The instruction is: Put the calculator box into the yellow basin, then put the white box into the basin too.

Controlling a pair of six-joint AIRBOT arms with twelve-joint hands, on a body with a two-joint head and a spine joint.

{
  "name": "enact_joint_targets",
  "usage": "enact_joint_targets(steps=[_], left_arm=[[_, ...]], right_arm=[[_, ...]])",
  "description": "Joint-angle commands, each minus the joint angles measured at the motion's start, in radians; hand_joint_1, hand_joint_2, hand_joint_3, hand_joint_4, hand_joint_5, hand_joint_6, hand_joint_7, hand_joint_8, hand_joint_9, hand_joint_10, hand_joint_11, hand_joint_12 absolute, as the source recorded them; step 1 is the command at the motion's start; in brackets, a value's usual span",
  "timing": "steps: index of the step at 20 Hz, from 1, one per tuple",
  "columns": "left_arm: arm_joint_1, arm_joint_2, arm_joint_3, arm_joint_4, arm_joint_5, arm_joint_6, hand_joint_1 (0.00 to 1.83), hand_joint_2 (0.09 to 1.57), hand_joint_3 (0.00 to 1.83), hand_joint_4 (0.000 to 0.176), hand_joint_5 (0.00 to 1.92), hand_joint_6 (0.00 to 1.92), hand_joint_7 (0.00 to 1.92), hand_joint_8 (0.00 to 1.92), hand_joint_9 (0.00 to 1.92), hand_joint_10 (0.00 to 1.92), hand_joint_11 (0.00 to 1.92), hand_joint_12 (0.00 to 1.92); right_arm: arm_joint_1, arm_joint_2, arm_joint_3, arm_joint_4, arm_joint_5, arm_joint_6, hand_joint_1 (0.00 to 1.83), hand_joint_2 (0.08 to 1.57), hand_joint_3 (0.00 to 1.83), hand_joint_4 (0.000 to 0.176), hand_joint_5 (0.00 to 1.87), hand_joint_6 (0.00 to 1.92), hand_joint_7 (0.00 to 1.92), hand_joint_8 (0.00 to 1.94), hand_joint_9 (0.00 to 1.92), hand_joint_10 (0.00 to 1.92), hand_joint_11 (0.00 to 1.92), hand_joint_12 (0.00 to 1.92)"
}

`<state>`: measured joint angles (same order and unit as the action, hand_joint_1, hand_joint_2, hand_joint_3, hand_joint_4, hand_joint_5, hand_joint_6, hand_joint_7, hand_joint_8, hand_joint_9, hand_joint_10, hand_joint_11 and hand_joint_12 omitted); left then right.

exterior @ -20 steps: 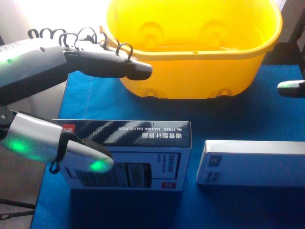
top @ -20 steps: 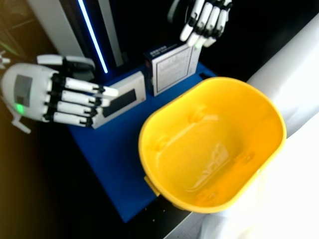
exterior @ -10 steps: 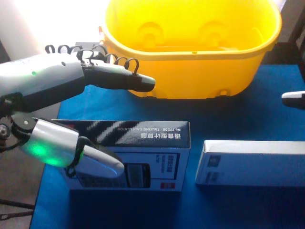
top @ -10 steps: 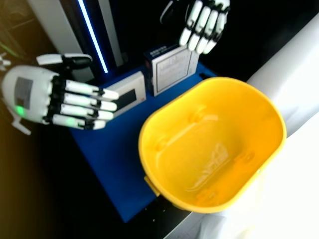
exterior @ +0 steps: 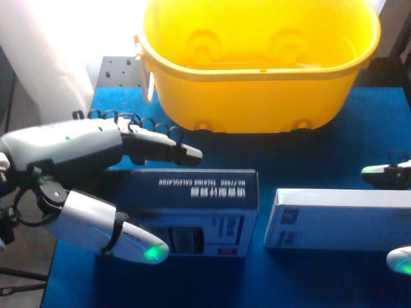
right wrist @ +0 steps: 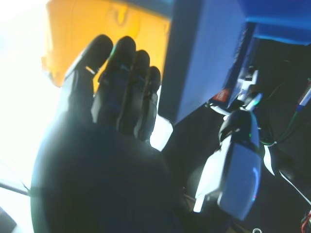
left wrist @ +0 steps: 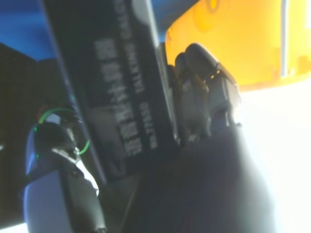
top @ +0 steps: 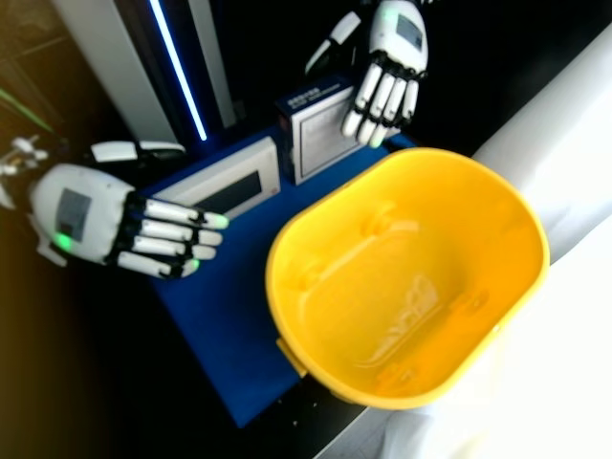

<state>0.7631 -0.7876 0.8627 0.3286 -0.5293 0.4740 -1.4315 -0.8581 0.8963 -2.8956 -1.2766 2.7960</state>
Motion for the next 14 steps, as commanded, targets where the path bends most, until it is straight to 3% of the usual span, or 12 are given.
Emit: enact_joint_targets(steps=[1, 2, 4, 5, 6, 7, 8, 9, 10, 11, 14], left_arm=[[-0.001, -0.01, 0.006, -0.024, -0.091, -0.007, 0.69, 0.88, 0.01, 0.032, 0.42, 0.0, 0.39, 0.01, 0.22, 0.43, 0.0, 1.42], [0.006, -0.018, 0.013, -0.029, -0.087, -0.007, 0.72, 0.9, 0.01, 0.016, 0.45, 0.01, 0.42, 0.01, 0.23, 0.46, 0.0, 1.45], [0.019, -0.035, 0.026, -0.037, -0.083, -0.007, 0.76, 0.93, 0.01, 0.007, 0.49, 0.01, 0.46, 0.02, 0.24, 0.53, 0.0, 1.48], [0.024, -0.043, 0.035, -0.042, -0.079, -0.007, 0.86, 0.99, 0.0, 0.0, 0.56, 0.02, 0.54, 0.03, 0.33, 0.49, 0.0, 1.45], [0.028, -0.052, 0.044, -0.046, -0.076, -0.007, 1.01, 1.07, 0.01, 0.0, 0.66, 0.03, 0.66, 0.04, 0.47, 0.48, 0.12, 1.43], [0.032, -0.055, 0.047, -0.051, -0.077, -0.007, 1.11, 1.12, 0.01, 0.0, 0.74, 0.04, 0.74, 0.05, 0.55, 0.49, 0.24, 1.42], [0.038, -0.056, 0.049, -0.06, -0.088, -0.007, 1.17, 1.18, 0.0, 0.0, 0.77, 1.03, 0.85, 0.94, 0.73, 0.55, 0.45, 1.4], [0.045, -0.054, 0.049, -0.076, -0.111, -0.007, 1.17, 1.21, 0.01, 0.0, 0.72, 1.31, 0.85, 1.18, 0.82, 0.6, 0.56, 1.38], [0.054, -0.049, 0.049, -0.094, -0.141, -0.007, 1.31, 1.2, 0.0, 0.0, 0.69, 1.31, 0.86, 1.15, 0.81, 1.23, 0.61, 1.39], [0.063, -0.044, 0.049, -0.118, -0.175, -0.008, 1.34, 1.18, 0.0, 0.0, 0.72, 1.19, 0.87, 1.16, 0.87, 1.38, 0.72, 1.51], [0.084, -0.025, 0.048, -0.166, -0.299, -0.036, 1.35, 1.19, 0.0, 0.0, 0.79, 1.1, 0.84, 1.27, 0.77, 1.48, 0.65, 1.71]], right_arm=[[0.021, -0.008, 0.006, -0.011, -0.091, 0.004, 0.73, 0.72, 0.0, 0.0, 0.61, 0.01, 0.65, 0.01, 0.63, 0.05, 0.08, 1.38], [0.032, -0.02, 0.011, -0.02, -0.079, 0.004, 0.76, 0.73, 0.0, 0.0, 0.61, 0.01, 0.65, 0.01, 0.63, 0.06, 0.07, 1.35], [0.045, -0.038, 0.017, -0.028, -0.071, 0.004, 0.86, 0.82, 0.02, 0.0, 0.66, 0.03, 0.67, 0.01, 0.61, 0.06, 0.02, 1.38], [0.047, -0.04, 0.017, -0.029, -0.071, 0.004, 0.96, 0.93, 0.03, 0.0, 0.8, 0.06, 0.8, 0.08, 0.65, 0.27, 0.08, 1.47], [0.047, -0.04, 0.018, -0.029, -0.072, 0.004, 1.11, 1.08, 0.02, 0.0, 0.92, 0.82, 0.95, 0.25, 0.66, 0.7, 0.23, 1.56], [0.047, -0.04, 0.018, -0.029, -0.072, 0.004, 1.18, 1.14, 0.01, 0.0, 0.95, 0.96, 0.87, 1.06, 0.64, 0.94, 0.31, 1.62], [0.049, -0.04, 0.02, -0.029, -0.072, 0.004, 1.2, 1.16, 0.0, 0.0, 0.96, 0.98, 0.84, 1.27, 0.65, 1.13, 0.34, 1.72], [0.052, -0.04, 0.02, -0.029, -0.072, 0.004, 1.19, 1.17, 0.0, 0.0, 0.94, 1.02, 0.84, 1.31, 0.67, 1.22, 0.39, 1.74], [0.053, -0.04, 0.022, -0.029, -0.076, 0.005, 1.19, 1.17, 0.0, 0.0, 0.93, 1.04, 0.85, 1.3, 0.71, 1.22, 0.43, 1.71], [0.053, -0.039, 0.023, -0.03, -0.086, 0.016, 1.19, 1.17, 0.0, 0.004, 0.91, 1.07, 0.85, 1.28, 0.77, 1.24, 0.54, 1.7], [0.053, -0.039, 0.024, -0.029, -0.135, 0.033, 1.19, 1.18, 0.0, 0.001, 0.9, 1.08, 0.85, 1.3, 0.83, 1.2, 0.59, 1.68]])
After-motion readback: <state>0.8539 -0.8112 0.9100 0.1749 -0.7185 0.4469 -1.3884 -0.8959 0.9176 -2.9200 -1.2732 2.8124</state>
